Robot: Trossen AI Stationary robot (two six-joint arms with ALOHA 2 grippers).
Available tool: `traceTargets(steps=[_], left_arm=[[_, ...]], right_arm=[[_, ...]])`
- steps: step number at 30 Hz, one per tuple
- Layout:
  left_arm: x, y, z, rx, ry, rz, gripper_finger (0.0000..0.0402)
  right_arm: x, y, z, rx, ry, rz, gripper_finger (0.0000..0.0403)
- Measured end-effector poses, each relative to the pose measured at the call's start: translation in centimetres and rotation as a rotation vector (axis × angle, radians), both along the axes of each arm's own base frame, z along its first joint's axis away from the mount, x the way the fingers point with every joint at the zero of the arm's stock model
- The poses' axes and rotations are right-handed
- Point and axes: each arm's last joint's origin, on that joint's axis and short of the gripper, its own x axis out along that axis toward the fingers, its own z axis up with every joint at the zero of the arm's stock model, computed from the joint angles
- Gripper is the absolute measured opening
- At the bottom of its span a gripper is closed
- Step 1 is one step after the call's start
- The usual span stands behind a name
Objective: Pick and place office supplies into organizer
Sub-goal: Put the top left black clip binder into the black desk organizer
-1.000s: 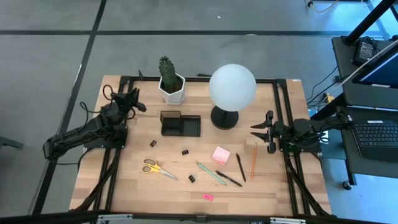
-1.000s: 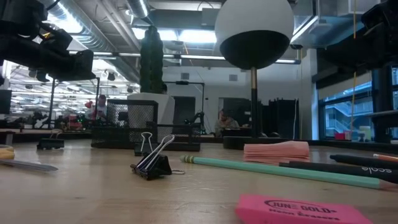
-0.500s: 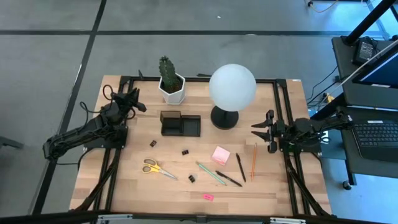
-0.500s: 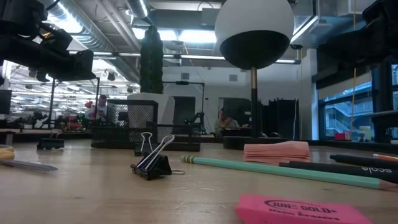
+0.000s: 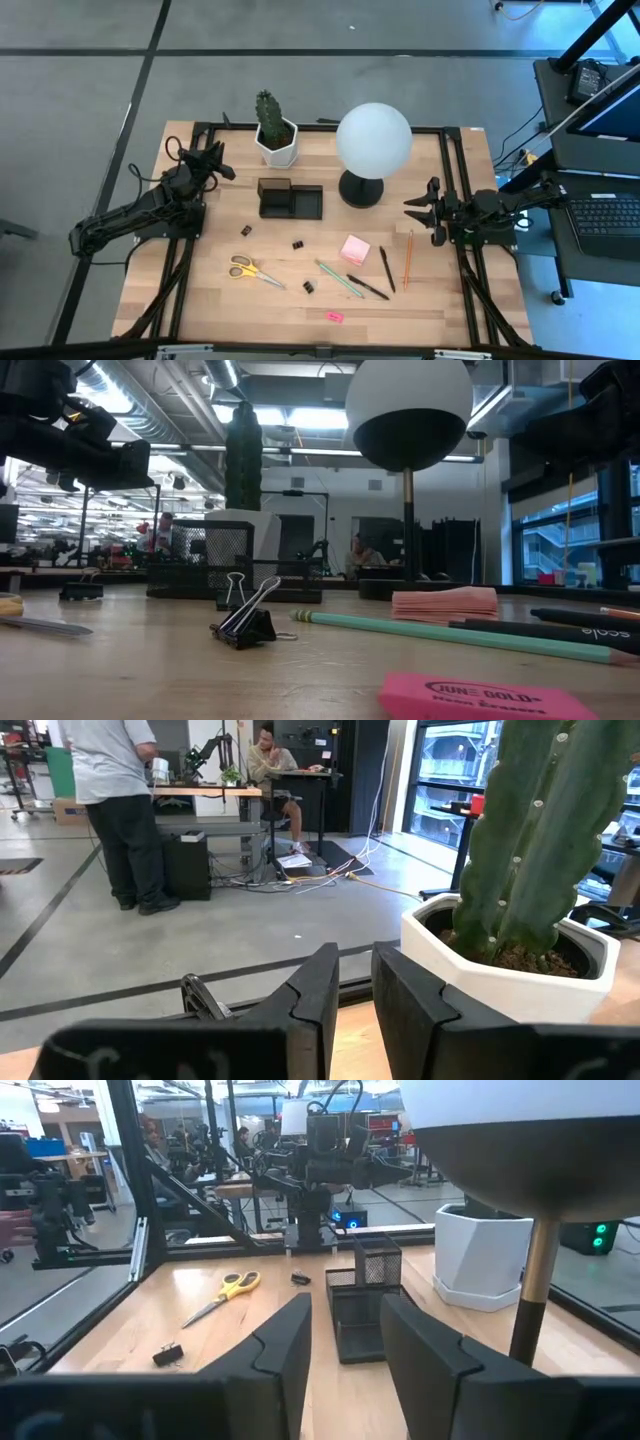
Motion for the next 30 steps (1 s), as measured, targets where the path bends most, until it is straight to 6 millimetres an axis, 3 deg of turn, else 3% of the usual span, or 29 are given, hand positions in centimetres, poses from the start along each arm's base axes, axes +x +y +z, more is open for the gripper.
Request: traceTargets(steps=[18,30], left_arm=[[0.0,0.0,0.1,0.032,0.063,-0.015,0.0061],[1.5,-1.3,0.8,0.205,0.127,-0.698,0.0160]], right_arm=[[0.0,0.0,0.0,0.008,0.001,0.000,0.0126],[0.0,-0.2,0.0,-0.017,0.004,-0.057,0.0126]])
